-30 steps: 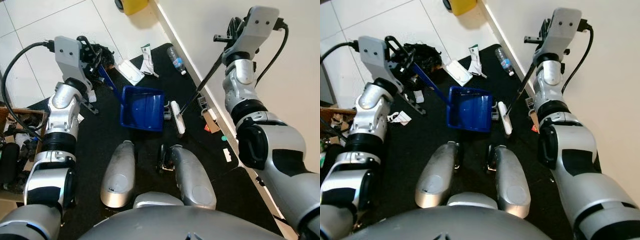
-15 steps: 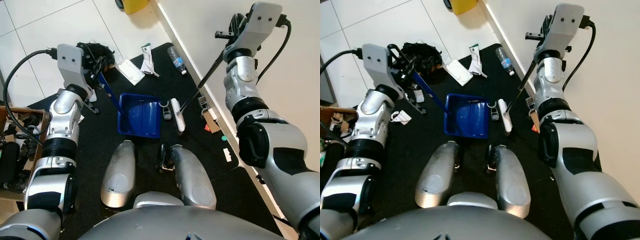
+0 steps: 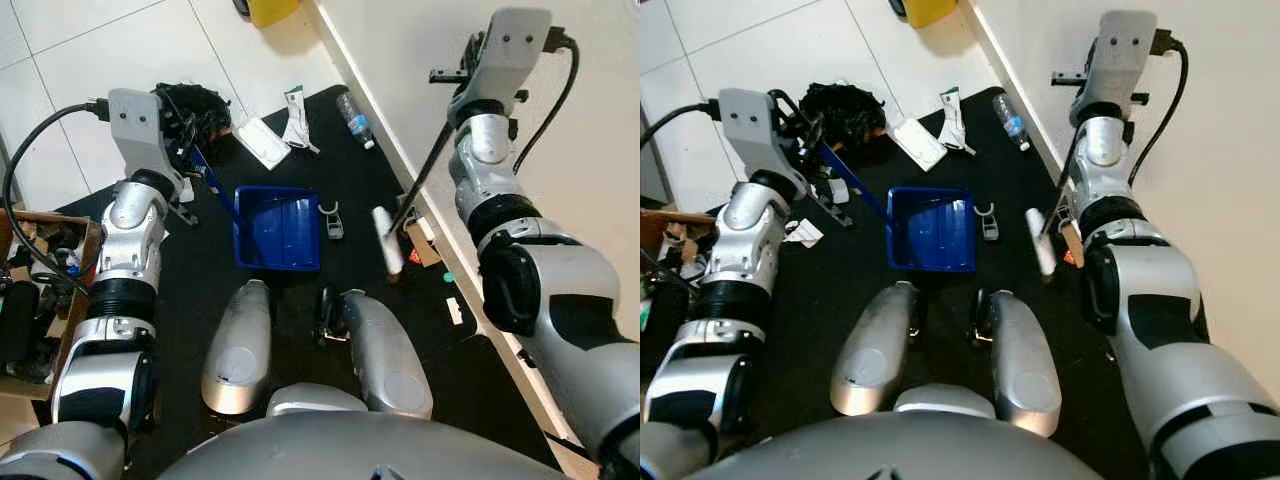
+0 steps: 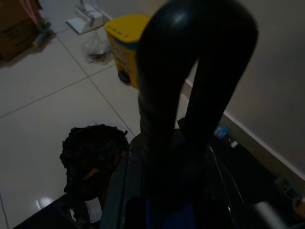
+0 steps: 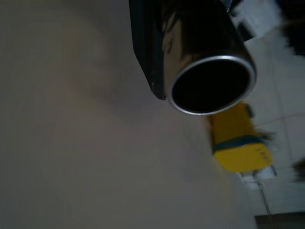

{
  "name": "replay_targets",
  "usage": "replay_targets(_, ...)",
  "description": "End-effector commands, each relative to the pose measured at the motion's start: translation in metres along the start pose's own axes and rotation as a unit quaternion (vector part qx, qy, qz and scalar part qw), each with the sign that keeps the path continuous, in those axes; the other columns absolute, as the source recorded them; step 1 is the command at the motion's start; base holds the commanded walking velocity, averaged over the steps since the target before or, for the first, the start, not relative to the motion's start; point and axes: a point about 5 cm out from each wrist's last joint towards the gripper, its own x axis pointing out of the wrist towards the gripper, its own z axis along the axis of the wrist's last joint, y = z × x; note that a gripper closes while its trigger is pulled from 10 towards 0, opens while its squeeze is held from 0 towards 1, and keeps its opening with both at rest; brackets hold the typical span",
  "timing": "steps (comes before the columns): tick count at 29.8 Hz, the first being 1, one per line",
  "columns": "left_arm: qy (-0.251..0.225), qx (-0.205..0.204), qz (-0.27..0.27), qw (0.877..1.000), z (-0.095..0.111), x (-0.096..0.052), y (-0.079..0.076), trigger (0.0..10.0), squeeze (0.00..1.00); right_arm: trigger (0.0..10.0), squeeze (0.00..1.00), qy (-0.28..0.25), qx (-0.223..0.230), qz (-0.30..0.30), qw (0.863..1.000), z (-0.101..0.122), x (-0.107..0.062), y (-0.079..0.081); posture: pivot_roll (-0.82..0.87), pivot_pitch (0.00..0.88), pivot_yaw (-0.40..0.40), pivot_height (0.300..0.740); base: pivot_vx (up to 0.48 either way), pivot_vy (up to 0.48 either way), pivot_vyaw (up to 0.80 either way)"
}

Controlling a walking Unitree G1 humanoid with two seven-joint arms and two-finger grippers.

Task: Sweep floor

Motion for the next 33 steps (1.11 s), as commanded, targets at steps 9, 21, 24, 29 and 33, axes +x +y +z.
replay_targets(9,0.015,0.005,-0.015,1.000,-0.001,-0.017,-0.006,10.0,0.00,10.0,0.00,0.027,0.102,0.031,0.994,-0.006,-0.002,0.034,0.51,0.232,-0.005,0.740,0.000,0.000,0.00)
replay_targets(21,0.033,-0.016,-0.023,0.999,-0.009,-0.005,-0.030,10.0,0.00,10.0,0.00,-0.123,0.131,0.131,0.975,0.044,0.008,0.039,0.40,0.205,-0.040,0.740,0.000,0.000,0.00)
replay_targets(24,0.033,-0.018,-0.025,0.999,-0.008,-0.003,-0.031,10.0,0.00,10.0,0.00,-0.135,0.122,0.134,0.974,0.048,0.008,0.037,0.39,0.201,-0.041,0.740,0.000,0.000,0.00)
replay_targets(29,0.032,-0.021,-0.030,0.999,-0.006,0.003,-0.036,10.0,0.00,10.0,0.00,-0.170,0.007,0.072,0.983,0.060,0.010,-0.010,0.36,0.195,-0.042,0.740,0.000,0.000,0.00)
replay_targets(33,0.037,-0.015,-0.031,0.999,-0.006,0.002,-0.033,10.0,0.00,10.0,0.00,-0.150,-0.036,0.035,0.987,0.053,0.009,-0.033,0.36,0.206,-0.030,0.740,0.000,0.000,0.00)
